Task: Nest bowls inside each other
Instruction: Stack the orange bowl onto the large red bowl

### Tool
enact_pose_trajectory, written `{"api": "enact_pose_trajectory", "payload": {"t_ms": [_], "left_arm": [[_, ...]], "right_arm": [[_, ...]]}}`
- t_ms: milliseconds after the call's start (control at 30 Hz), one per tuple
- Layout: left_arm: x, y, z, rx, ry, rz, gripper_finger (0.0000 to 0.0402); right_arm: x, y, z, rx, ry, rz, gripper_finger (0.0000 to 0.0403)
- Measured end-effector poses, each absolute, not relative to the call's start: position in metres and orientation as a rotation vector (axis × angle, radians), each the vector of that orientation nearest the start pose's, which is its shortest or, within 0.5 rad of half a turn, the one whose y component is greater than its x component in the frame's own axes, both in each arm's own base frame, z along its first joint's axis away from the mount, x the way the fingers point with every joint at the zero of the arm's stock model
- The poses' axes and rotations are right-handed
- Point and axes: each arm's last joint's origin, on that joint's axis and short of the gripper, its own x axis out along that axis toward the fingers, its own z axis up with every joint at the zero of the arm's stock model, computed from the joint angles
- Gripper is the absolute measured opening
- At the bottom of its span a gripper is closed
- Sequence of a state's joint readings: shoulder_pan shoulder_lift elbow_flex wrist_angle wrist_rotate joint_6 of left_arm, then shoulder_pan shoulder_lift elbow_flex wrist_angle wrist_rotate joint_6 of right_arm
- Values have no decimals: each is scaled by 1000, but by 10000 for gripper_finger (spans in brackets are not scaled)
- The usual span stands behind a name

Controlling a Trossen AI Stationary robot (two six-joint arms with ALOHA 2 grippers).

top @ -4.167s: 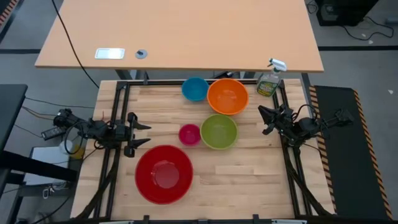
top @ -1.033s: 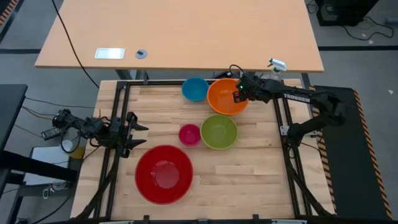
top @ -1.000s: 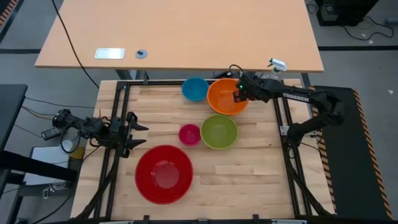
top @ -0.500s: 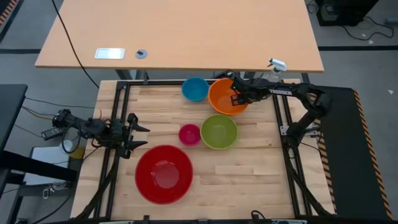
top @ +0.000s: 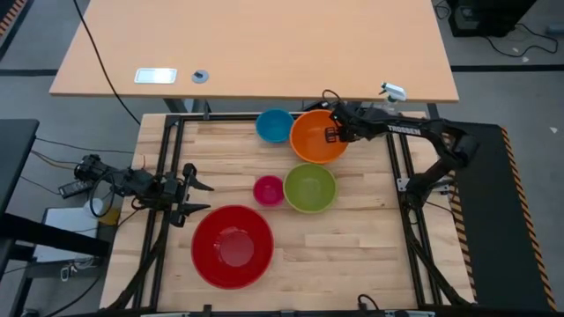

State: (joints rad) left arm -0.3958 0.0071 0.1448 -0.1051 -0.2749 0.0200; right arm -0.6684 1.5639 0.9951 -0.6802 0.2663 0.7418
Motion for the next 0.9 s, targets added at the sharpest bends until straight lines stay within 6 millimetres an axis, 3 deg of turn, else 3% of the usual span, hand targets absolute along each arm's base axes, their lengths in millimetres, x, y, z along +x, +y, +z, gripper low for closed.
{"api": "enact_pose_trajectory", "payload": {"t_ms": [133, 267, 600, 733, 900], "left_arm": [[82, -26, 202, 10, -32, -121, 243], [82, -26, 201, 14, -32, -121, 243], [82, -26, 201, 22, -32, -120, 243], [82, -26, 201, 23, -29, -116, 243], [83, -25, 201, 23, -27, -74, 243]], "right_arm": [[215, -181, 208, 828, 900, -1249, 29], [211, -178, 233, 799, 899, -1240, 22], [217, -169, 278, 778, 775, -1119, 21], [234, -155, 299, 790, 690, -913, 21], [264, -123, 306, 770, 616, -700, 21]]}}
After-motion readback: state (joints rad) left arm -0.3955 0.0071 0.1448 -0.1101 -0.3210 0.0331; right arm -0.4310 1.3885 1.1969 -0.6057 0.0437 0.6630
